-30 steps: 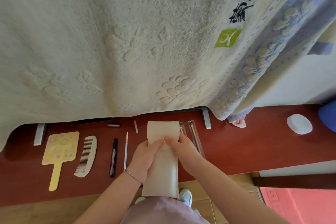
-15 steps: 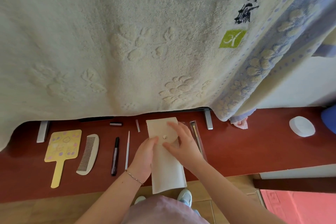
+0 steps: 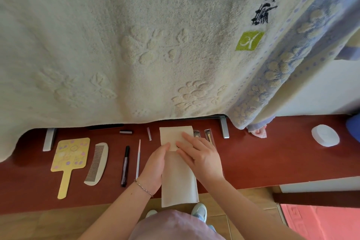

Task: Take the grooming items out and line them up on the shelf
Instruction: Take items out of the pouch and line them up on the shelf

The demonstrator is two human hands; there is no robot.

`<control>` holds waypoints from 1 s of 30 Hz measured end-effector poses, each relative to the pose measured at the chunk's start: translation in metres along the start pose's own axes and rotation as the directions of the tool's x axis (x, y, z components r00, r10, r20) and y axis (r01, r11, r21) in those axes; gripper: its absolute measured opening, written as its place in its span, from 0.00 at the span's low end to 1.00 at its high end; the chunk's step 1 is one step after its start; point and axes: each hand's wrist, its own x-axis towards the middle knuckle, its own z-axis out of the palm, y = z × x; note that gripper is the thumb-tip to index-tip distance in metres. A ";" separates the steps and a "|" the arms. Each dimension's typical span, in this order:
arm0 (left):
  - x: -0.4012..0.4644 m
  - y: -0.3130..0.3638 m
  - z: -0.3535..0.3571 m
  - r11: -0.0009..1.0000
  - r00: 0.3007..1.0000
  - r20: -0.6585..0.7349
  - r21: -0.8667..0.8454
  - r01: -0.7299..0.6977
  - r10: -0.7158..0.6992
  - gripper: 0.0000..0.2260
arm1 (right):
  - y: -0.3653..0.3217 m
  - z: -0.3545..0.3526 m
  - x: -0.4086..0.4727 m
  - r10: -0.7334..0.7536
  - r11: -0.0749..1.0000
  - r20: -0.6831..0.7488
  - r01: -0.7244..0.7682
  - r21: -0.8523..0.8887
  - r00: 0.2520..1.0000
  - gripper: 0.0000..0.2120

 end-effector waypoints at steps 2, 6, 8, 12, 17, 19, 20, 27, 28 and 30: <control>0.001 -0.002 0.000 1.000 1.000 0.003 -0.023 0.012 -0.012 0.13 | 0.000 0.003 -0.004 0.002 1.000 0.008 -0.002 -0.006 1.000 0.10; 0.005 -0.005 -0.004 0.999 1.000 0.004 0.045 -0.015 0.015 0.14 | 0.000 0.008 -0.009 0.013 1.000 0.096 -0.013 0.003 0.995 0.10; 0.006 -0.006 -0.005 0.994 0.999 -0.005 0.101 -0.044 0.045 0.13 | -0.002 0.009 -0.009 0.033 0.999 0.148 -0.038 0.033 0.988 0.12; 0.006 -0.005 -0.005 0.984 0.995 0.007 0.149 -0.097 0.097 0.17 | -0.008 0.007 -0.008 0.095 0.981 0.164 -0.120 0.151 0.982 0.13; 0.008 -0.004 -0.006 0.976 0.993 0.040 0.182 -0.120 0.114 0.21 | -0.008 0.004 -0.006 0.162 0.950 0.140 -0.193 0.247 0.977 0.13; 0.009 -0.005 -0.008 0.980 0.993 0.040 0.163 -0.112 0.107 0.22 | -0.010 0.002 -0.005 0.235 0.912 0.148 -0.271 0.309 0.961 0.14; 0.009 -0.005 -0.009 0.983 0.994 0.036 0.150 -0.110 0.105 0.24 | -0.011 0.000 -0.004 0.269 0.893 0.149 -0.304 0.332 0.952 0.15; 0.013 -0.005 -0.012 0.987 0.994 0.033 0.117 -0.107 0.104 0.24 | -0.019 -0.009 0.005 0.385 0.825 0.085 -0.384 0.414 0.919 0.16; 0.013 -0.005 -0.012 0.987 0.994 0.034 0.120 -0.110 0.106 0.25 | -0.019 -0.009 0.005 0.398 0.820 0.076 -0.392 0.416 0.914 0.14; 0.013 -0.005 -0.011 0.986 0.994 0.028 0.125 -0.110 0.108 0.25 | -0.018 -0.010 0.006 0.418 0.808 0.065 -0.403 0.429 0.906 0.10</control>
